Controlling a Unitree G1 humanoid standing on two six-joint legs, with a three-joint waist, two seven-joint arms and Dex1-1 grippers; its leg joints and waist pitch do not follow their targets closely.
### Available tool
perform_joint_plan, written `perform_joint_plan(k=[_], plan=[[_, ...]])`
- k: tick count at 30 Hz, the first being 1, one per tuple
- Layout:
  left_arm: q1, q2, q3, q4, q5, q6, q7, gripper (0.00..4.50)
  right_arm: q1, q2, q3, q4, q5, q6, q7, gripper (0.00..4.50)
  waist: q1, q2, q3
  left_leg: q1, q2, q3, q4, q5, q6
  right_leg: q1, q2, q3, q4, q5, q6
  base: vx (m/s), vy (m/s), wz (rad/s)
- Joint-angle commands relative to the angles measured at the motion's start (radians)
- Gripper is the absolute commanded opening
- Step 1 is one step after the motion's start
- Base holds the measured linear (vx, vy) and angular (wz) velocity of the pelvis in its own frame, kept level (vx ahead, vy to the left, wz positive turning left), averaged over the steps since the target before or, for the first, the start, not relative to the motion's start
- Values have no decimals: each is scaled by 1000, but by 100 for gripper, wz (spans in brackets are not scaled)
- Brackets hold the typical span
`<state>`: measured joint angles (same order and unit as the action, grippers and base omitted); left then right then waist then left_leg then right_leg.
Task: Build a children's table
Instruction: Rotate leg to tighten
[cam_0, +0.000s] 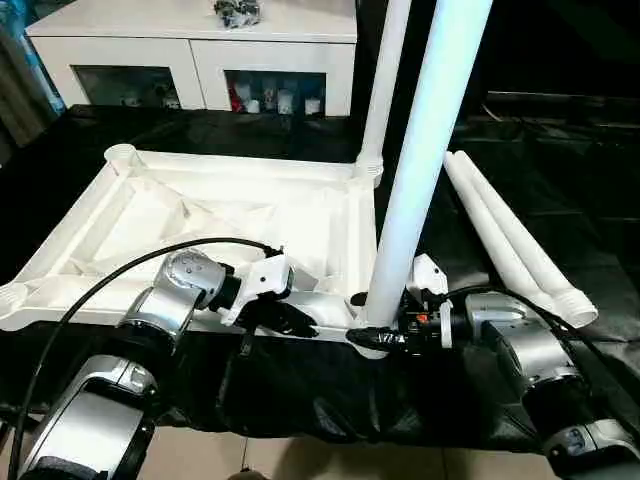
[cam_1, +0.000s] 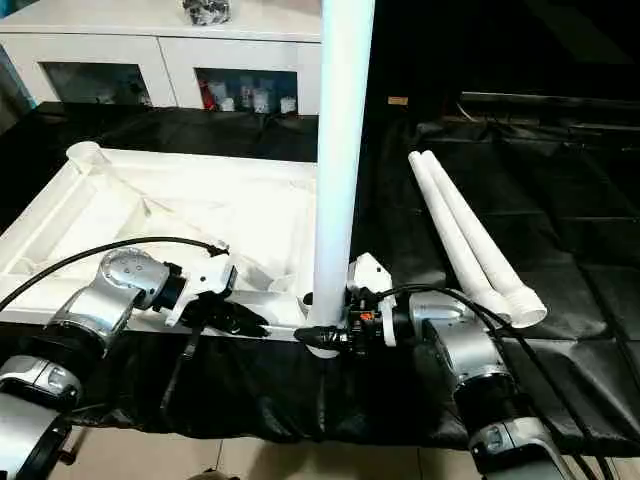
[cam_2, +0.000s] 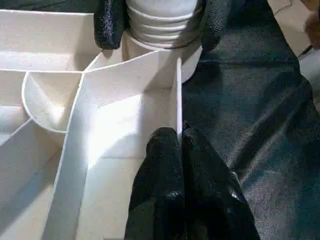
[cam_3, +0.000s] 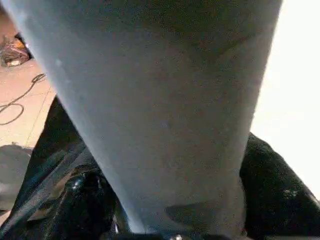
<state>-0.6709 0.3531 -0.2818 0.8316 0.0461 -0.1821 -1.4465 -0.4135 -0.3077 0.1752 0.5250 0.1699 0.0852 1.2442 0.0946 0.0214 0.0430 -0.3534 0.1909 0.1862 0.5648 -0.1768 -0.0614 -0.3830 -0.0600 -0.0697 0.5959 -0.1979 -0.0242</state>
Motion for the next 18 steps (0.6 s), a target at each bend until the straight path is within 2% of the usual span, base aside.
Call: perform_joint_plan(k=[1, 2, 3, 5, 7, 8, 10, 11, 12, 15, 16, 18], plan=[[-22, -60, 2, 13, 1, 33, 96, 0, 18, 57, -18, 27, -4, 15, -143, 275, 0, -6, -50, 7, 52, -16, -61, -229, 49, 41, -93, 51, -76, -226, -221, 0, 0, 0], [-28, -71, 11, 14, -1, 49, 125, 0, 18, 71, -41, 36, -5, 15, -200, 275, 0, -10, -46, 12, 53, -17, -64, -247, 34, 33, -96, 53, -81, -286, -209, 0, 0, 0], [-34, -84, 14, 16, 6, 62, 165, 0, 20, 85, -57, 48, -10, -3, -251, 275, -3, -13, -45, 14, 50, -20, -65, -270, 23, 35, -100, 52, -88, -363, -190, 0, 0, 0], [-38, -108, 16, 13, 18, 87, 224, 0, 21, 114, -81, 73, -27, -26, -356, 275, -7, -15, -43, 17, 51, -23, -67, -282, 10, 29, -103, 54, -97, -422, -168, 0, 0, 0], [-37, -126, 16, 8, 19, 104, 251, 0, 18, 137, -97, 94, -39, -35, -436, 275, -10, -15, -42, 13, 48, -24, -69, -281, 12, 31, -102, 54, -99, -437, -154, 0, 0, 0], [-37, -131, 16, 7, 20, 107, 258, 0, 17, 142, -99, 98, -40, -34, -450, 274, -11, -18, -42, 12, 48, -24, -69, -279, 14, 31, -101, 54, -100, -438, -150, 0, 0, 0], [-34, -160, 12, 1, 29, 129, 301, 0, 14, 173, -108, 118, -51, -26, -527, 274, -13, -17, -42, 14, 47, -23, -68, -283, 21, 28, -99, 55, -101, -427, -148, 0, 0, 0], [-35, -178, 9, 2, 39, 140, 336, 0, 9, 192, -113, 132, -62, -19, -577, 274, -13, -13, -43, 14, 49, -23, -70, -274, 18, 26, -99, 57, -98, -406, -152, 0, 0, 0], [-35, -203, 8, 1, 47, 165, 378, 0, -3, 221, -127, 158, -72, -14, -650, 274, -17, -15, -42, 15, 49, -22, -69, -278, 13, 25, -97, 57, -97, -399, -158, 0, 0, 0], [-34, -266, 17, -14, 40, 221, 454, 0, -39, 270, -142, 216, -96, -57, -771, 274, -16, -12, -42, 18, 46, -22, -68, -285, 6, 24, -100, 56, -100, -416, -155, 0, 0, 0], [-33, -269, 17, -18, 38, 224, 456, 0, -44, 275, -147, 220, -89, -64, -774, 330, -17, -13, -42, 17, 47, -23, -68, -287, 8, 24, -100, 56, -101, -417, -154, 0, 0, 0], [-32, -271, 15, -22, 36, 224, 456, 0, -50, 280, -156, 225, -77, -70, -774, 345, -14, -13, -44, 15, 45, -21, -67, -279, 20, 26, -98, 58, -101, -398, -149, 0, 0, 0]])
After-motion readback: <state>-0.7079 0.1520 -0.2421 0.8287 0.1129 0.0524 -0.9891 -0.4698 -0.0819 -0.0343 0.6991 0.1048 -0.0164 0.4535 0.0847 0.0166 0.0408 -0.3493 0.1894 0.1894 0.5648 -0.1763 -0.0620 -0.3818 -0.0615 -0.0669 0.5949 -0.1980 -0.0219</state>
